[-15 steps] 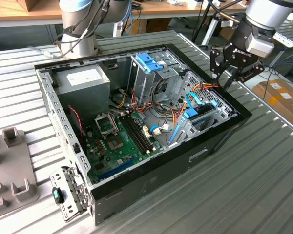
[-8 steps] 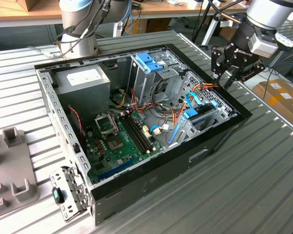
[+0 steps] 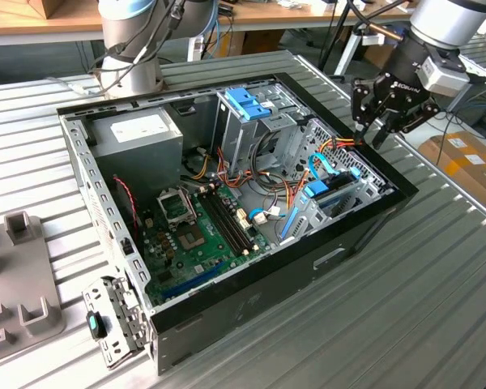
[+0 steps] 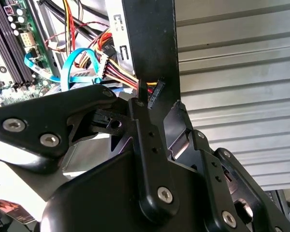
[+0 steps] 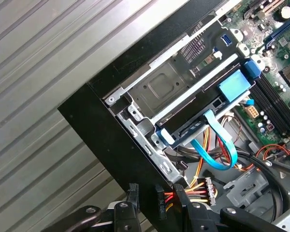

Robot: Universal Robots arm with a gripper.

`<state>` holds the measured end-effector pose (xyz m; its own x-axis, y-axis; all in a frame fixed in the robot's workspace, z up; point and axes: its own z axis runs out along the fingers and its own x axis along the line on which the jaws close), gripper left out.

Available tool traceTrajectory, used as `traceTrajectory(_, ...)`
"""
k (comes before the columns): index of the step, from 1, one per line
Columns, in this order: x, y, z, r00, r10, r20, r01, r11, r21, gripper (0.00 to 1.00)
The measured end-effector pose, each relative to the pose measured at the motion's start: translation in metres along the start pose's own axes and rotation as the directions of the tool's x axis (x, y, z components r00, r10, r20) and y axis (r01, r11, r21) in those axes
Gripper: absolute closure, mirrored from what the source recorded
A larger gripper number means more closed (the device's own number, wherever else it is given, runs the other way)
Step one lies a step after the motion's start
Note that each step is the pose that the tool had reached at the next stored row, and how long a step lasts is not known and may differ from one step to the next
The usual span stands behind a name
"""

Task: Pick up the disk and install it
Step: 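Insert the second disk wire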

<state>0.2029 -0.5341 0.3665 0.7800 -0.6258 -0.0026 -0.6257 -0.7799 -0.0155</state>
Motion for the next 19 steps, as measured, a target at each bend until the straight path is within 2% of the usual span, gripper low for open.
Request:
traceTrajectory(16,-0.0004,-0.0014,-0.0007,1.0,0.0,-0.0001,0.0,1.0,-0.0001,0.58)
traceTrajectory(17,-0.0004,-0.0014,-0.0007,1.0,0.0,-0.0001,0.0,1.0,-0.0001,0.6)
traceTrajectory(18,-0.0004,-0.0014,-0.0007,1.0,0.0,-0.0001,0.0,1.0,-0.0001,0.67)
traceTrajectory(19,-0.0004,-0.0014,-0.0007,1.0,0.0,-0.0001,0.0,1.0,-0.0001,0.67)
